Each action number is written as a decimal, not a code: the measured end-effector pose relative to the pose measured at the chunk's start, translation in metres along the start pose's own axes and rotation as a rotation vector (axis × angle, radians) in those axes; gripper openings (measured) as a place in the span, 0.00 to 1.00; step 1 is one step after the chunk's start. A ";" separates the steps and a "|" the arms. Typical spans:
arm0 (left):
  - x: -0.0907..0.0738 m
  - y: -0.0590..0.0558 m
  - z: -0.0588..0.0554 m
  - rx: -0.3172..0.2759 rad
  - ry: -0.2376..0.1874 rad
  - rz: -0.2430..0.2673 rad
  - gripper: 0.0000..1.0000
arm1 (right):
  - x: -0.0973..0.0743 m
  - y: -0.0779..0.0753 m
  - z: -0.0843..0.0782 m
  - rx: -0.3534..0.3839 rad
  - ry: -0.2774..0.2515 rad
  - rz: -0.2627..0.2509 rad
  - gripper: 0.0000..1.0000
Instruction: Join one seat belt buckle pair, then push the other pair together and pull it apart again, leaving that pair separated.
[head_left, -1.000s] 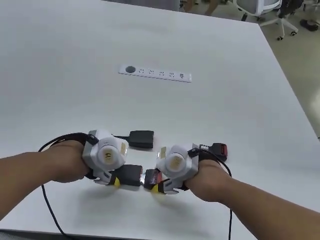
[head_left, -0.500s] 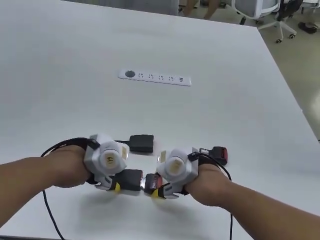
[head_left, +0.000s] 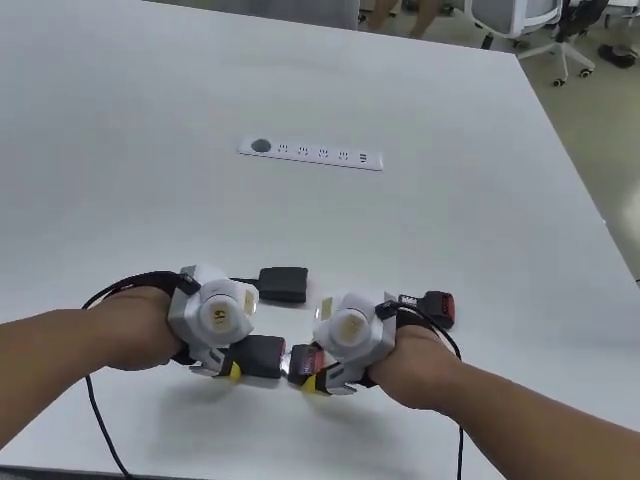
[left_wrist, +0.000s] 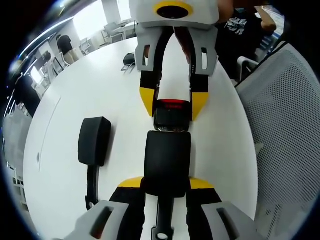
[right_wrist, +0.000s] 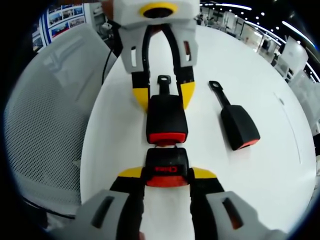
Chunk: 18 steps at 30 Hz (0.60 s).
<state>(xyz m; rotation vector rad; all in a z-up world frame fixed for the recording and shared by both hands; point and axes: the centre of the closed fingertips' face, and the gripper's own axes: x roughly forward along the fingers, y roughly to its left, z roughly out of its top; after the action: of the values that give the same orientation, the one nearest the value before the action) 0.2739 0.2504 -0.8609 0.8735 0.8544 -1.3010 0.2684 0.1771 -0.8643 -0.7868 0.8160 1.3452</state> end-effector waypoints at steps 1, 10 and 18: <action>0.000 0.000 0.000 -0.001 -0.004 0.003 0.31 | 0.000 0.000 0.000 0.003 -0.003 0.000 0.34; 0.000 0.000 0.000 -0.005 0.003 0.011 0.32 | 0.000 0.000 0.001 0.006 -0.008 -0.012 0.35; 0.000 0.000 0.000 -0.009 -0.004 0.017 0.32 | 0.000 0.000 0.000 0.015 -0.008 -0.014 0.35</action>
<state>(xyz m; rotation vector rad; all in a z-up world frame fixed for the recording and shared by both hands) 0.2739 0.2504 -0.8610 0.8694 0.8472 -1.2825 0.2685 0.1773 -0.8643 -0.7740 0.8116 1.3277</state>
